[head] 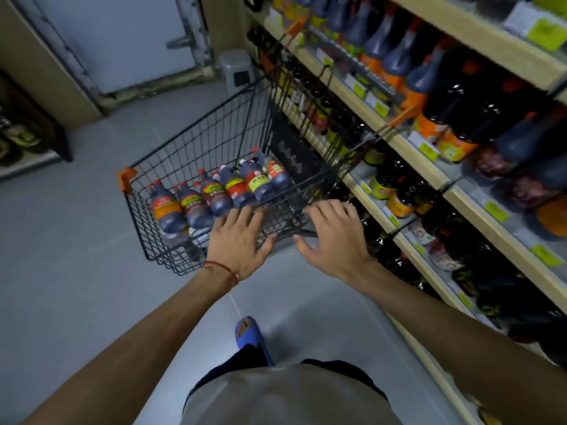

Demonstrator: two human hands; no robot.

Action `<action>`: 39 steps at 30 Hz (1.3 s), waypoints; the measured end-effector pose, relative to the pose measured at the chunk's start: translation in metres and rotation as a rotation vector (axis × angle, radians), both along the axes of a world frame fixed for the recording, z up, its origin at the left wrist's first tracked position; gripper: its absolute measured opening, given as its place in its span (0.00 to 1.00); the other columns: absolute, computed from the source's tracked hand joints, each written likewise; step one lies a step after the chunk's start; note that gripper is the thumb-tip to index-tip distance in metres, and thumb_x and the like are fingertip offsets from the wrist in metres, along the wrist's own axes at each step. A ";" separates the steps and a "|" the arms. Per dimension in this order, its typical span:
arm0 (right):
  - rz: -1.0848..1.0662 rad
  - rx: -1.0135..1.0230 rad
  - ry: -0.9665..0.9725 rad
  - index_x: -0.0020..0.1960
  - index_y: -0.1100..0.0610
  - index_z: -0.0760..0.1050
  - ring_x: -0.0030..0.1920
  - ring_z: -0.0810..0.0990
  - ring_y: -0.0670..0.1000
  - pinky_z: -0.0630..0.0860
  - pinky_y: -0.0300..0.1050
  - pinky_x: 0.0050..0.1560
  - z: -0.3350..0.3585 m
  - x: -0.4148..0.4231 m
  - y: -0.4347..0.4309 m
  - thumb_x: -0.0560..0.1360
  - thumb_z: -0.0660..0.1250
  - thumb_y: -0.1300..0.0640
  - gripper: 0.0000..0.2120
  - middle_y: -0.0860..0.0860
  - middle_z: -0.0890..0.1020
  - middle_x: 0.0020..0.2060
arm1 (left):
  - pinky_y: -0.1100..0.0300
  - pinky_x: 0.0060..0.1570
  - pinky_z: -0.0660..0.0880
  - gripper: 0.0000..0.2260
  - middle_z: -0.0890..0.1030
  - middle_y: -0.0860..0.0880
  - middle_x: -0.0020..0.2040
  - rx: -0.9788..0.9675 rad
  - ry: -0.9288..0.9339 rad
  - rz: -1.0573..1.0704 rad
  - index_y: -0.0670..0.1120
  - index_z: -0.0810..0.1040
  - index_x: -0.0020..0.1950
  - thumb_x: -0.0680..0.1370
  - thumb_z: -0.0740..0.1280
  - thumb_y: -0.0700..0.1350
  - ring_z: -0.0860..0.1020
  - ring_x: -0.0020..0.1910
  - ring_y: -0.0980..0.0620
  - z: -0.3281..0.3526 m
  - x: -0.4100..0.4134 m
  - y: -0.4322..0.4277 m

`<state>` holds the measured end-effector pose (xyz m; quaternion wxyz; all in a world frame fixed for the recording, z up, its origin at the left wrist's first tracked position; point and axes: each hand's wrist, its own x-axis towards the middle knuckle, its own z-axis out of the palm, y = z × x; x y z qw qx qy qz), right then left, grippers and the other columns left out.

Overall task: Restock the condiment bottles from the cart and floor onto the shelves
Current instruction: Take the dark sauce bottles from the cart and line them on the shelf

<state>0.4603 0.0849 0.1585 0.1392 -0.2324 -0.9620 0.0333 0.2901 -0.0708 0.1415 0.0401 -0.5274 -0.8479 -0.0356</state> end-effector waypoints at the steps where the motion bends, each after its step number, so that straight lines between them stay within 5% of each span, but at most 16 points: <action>1: 0.013 -0.013 -0.016 0.63 0.57 0.79 0.58 0.78 0.58 0.73 0.56 0.61 -0.001 -0.018 -0.005 0.76 0.62 0.37 0.27 0.53 0.81 0.54 | 0.47 0.53 0.73 0.29 0.76 0.44 0.65 -0.010 -0.005 0.018 0.45 0.72 0.72 0.81 0.54 0.64 0.75 0.60 0.40 -0.002 -0.015 -0.006; 16: 0.109 -0.205 0.038 0.62 0.55 0.76 0.57 0.79 0.59 0.72 0.55 0.56 -0.027 -0.245 -0.037 0.75 0.64 0.40 0.24 0.53 0.82 0.54 | 0.46 0.58 0.74 0.25 0.76 0.46 0.64 -0.023 -0.193 0.331 0.48 0.71 0.71 0.82 0.55 0.63 0.75 0.61 0.43 -0.038 -0.177 -0.079; 29: 0.267 -0.388 -0.269 0.69 0.53 0.73 0.61 0.75 0.55 0.72 0.54 0.62 -0.094 -0.389 0.030 0.76 0.60 0.36 0.28 0.51 0.80 0.60 | 0.44 0.59 0.75 0.22 0.75 0.45 0.61 -0.167 -0.464 0.759 0.47 0.70 0.66 0.82 0.54 0.62 0.74 0.60 0.44 -0.094 -0.269 -0.026; 39: 0.352 -0.499 -0.364 0.64 0.57 0.77 0.58 0.76 0.56 0.70 0.49 0.57 -0.142 -0.438 0.034 0.77 0.64 0.40 0.25 0.53 0.81 0.57 | 0.39 0.66 0.74 0.33 0.72 0.43 0.68 -0.107 -0.825 1.183 0.45 0.63 0.74 0.78 0.69 0.62 0.71 0.68 0.42 -0.159 -0.326 -0.013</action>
